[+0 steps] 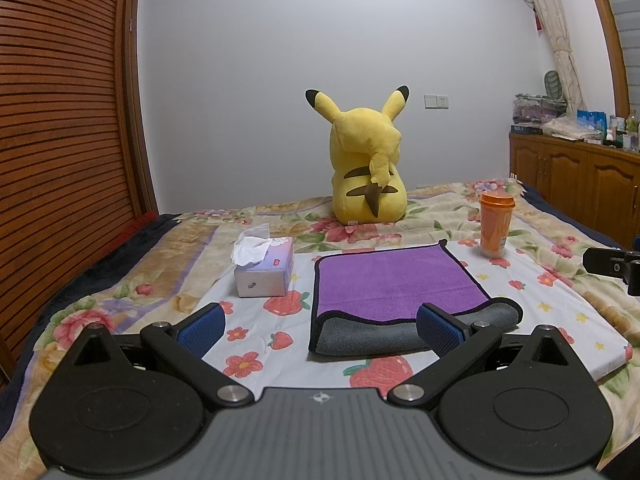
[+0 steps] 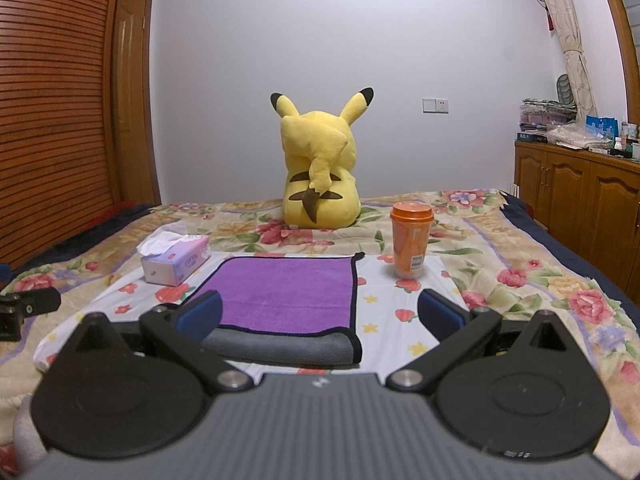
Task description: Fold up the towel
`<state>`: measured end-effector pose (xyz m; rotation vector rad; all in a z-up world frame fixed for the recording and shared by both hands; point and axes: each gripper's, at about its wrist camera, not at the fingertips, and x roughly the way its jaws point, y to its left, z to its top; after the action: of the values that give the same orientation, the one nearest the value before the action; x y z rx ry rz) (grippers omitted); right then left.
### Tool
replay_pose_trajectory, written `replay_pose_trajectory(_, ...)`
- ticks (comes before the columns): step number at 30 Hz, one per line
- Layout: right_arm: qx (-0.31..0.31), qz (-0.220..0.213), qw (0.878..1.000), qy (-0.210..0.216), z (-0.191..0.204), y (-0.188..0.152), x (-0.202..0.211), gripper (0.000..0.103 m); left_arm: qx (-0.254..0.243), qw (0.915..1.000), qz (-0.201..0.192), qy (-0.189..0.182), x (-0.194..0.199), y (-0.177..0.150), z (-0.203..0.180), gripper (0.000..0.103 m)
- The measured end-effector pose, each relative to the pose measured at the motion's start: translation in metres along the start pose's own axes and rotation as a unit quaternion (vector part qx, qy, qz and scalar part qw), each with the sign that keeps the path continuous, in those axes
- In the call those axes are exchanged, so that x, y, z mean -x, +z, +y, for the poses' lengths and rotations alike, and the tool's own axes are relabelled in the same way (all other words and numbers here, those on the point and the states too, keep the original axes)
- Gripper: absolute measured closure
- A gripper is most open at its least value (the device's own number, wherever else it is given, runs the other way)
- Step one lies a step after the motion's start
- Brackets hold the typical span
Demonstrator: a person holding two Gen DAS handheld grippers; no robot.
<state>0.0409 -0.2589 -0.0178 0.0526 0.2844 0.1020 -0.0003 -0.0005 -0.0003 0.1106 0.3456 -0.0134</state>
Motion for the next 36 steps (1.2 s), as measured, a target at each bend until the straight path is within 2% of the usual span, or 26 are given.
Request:
replay_pose_trajectory(7,0.003,0.004,1.0,-0.002,0.001,-0.001,-0.001,0.0,-0.003,0.9998,0.019,-0.004,-0.005,-0.002,0.001,0.0)
replay_pose_trajectory(20,0.012,0.04,0.999,-0.008,0.005,-0.006,-0.018,0.0,-0.015,0.9978,0.064,-0.013,-0.023,-0.009,-0.006,0.0)
replay_pose_trajectory(36,0.018,0.083,0.996,-0.009,0.008,-0.01,-0.04,0.0,-0.046,0.9949,0.087,-0.022,-0.052,-0.011,-0.017,0.0)
